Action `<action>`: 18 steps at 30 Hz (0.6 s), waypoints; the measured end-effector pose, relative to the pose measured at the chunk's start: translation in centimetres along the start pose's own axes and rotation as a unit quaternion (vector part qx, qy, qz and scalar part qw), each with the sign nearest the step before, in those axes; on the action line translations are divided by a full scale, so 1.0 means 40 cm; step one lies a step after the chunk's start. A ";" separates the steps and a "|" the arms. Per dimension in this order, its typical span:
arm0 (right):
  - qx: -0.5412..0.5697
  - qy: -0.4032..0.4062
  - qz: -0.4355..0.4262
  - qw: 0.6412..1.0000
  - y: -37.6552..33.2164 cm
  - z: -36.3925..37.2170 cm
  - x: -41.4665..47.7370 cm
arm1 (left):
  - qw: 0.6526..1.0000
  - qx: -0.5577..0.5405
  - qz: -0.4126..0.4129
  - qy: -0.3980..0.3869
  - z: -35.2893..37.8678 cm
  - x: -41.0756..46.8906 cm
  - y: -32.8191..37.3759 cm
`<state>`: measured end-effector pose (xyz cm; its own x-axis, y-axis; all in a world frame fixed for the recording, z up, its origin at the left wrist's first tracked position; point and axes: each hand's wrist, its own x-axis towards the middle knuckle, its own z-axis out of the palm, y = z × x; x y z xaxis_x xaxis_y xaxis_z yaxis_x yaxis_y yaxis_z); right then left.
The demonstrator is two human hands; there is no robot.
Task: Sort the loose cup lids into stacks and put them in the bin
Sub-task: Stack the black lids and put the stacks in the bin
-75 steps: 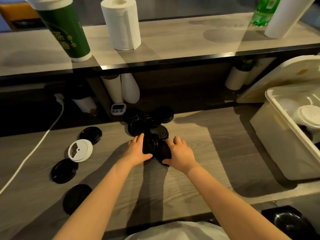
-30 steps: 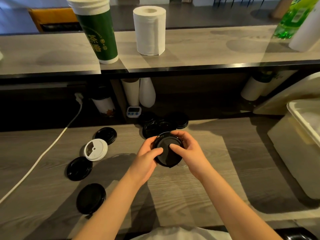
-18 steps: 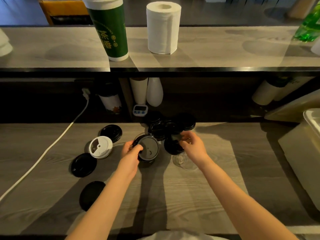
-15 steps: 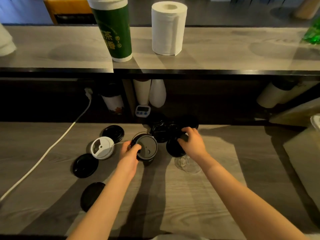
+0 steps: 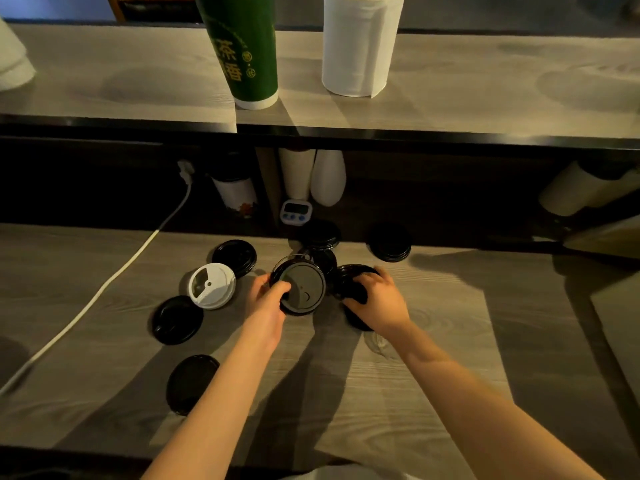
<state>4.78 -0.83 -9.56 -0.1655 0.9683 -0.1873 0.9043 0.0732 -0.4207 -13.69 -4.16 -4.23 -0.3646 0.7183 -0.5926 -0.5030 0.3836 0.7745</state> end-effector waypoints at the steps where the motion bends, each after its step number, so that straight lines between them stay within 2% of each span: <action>1: 0.013 0.001 -0.003 1.000 -0.002 0.003 -0.012 | 1.000 -0.003 -0.001 0.002 -0.002 -0.003 -0.001; 8: 0.120 0.042 0.000 0.992 -0.025 -0.009 -0.091 | 1.000 -0.007 0.023 -0.002 -0.028 -0.025 -0.011; 11: 0.240 0.064 0.037 0.968 -0.037 -0.033 -0.102 | 1.000 -0.004 0.025 0.004 -0.037 -0.030 -0.018; 13: 0.400 0.063 0.062 0.912 -0.060 -0.063 -0.113 | 1.000 0.007 0.022 0.003 -0.041 -0.033 -0.026; 15: 0.555 0.033 0.073 0.828 -0.083 -0.093 -0.128 | 1.000 0.015 0.016 -0.011 -0.039 -0.041 -0.030; 16: 0.601 0.012 0.075 0.795 -0.091 -0.107 -0.134 | 1.000 0.014 0.012 -0.013 -0.036 -0.049 -0.028; 18: 0.637 -0.045 0.075 0.766 -0.100 -0.122 -0.144 | 1.000 -0.008 0.002 -0.018 -0.029 -0.060 -0.027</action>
<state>4.05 -5.54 -2.47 -0.1766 0.9183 -0.3544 -0.1932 -0.3854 -0.9023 -13.17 -6.99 -3.92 -0.3393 0.7403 -0.5803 -0.5139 0.3708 0.7736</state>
